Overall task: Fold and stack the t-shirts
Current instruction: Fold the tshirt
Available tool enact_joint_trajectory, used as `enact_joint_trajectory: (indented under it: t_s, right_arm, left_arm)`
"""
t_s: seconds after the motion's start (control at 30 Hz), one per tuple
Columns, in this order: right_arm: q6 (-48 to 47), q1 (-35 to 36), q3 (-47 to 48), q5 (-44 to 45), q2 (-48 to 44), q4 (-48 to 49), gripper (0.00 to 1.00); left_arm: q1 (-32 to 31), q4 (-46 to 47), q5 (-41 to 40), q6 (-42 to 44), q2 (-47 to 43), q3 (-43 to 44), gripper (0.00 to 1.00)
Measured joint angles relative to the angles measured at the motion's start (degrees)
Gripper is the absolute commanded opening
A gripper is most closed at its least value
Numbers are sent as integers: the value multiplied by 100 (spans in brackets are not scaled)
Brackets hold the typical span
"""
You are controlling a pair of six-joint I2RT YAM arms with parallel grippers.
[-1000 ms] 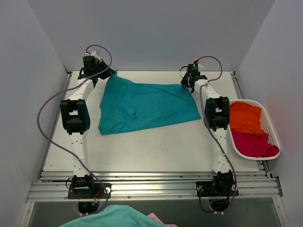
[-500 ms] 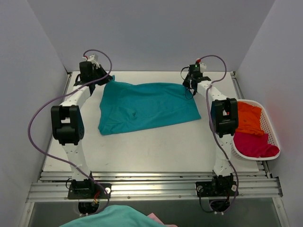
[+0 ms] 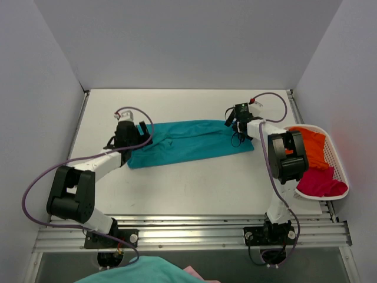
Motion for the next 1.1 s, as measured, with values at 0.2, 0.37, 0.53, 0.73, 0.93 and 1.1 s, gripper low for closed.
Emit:
enact_joint_trajectory:
  t_s: [0.2, 0.37, 0.53, 0.73, 0.93, 1.1]
  right_arm:
    - [476, 39, 4, 697, -170, -514, 100]
    - [581, 129, 376, 1021, -273, -916, 100]
    - [603, 229, 785, 1093, -380, -927, 100]
    - [627, 289, 964, 994, -380, -925, 100]
    - [643, 297, 1355, 866, 4, -822, 99]
    - [638, 297, 1427, 780, 400, -820, 99]
  left_arm:
    - [-275, -286, -1333, -457, -153, -439, 94]
    - [-267, -321, -1919, -501, -387, -136, 94]
    - [-267, -280, -2072, -496, -378, 94, 99]
    - [-267, -138, -1453, -855, 205, 308, 89]
    - [-273, 610, -420, -1272, 767, 245, 82]
    - [-240, 1025, 197, -1209, 1161, 343, 76]
